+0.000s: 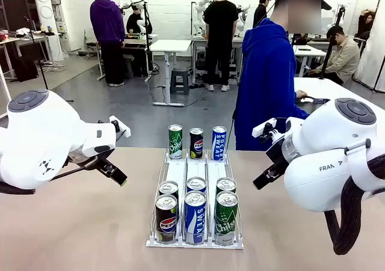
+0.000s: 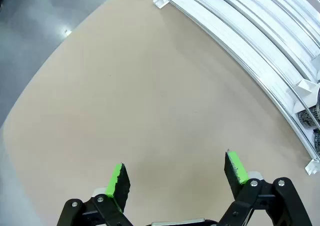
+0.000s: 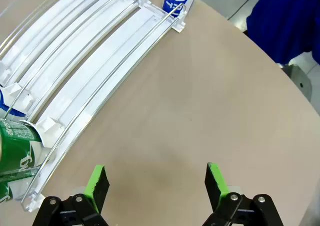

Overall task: Retrieve and hand over the desired beverage to the person.
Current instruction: Pick up a can of the same type that the person held from the Automatic Can Dispenser.

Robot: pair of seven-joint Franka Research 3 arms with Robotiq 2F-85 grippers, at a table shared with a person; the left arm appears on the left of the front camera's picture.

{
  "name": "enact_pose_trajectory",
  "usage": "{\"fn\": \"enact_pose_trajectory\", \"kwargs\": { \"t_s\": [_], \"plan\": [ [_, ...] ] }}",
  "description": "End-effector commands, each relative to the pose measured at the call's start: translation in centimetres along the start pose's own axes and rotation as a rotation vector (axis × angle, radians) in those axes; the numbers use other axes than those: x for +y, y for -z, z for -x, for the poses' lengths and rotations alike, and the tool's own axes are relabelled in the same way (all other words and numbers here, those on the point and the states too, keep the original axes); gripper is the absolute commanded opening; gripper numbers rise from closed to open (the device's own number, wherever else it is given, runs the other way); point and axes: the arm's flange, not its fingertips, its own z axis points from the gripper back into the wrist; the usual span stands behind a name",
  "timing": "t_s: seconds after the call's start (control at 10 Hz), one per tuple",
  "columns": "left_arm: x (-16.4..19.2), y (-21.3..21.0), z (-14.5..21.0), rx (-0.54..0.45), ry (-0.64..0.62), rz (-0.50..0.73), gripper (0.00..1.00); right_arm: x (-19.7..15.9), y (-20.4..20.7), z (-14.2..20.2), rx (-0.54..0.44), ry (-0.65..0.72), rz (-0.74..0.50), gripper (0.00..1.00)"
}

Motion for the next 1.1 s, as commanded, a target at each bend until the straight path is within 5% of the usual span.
{"fn": "enact_pose_trajectory", "kwargs": {
  "t_s": [0.0, 1.0],
  "plan": [
    [0.0, 0.0, 0.0, 0.0, 0.0, 0.0, 1.0, 0.0, 0.0, 0.0, 0.0, 0.0, 0.0, 1.0],
    [0.0, 0.0, 0.0, 0.0, 0.0, 0.0, 1.0, 0.0, 0.0, 0.0, 0.0, 0.0, 0.0, 1.0]
  ]
}}
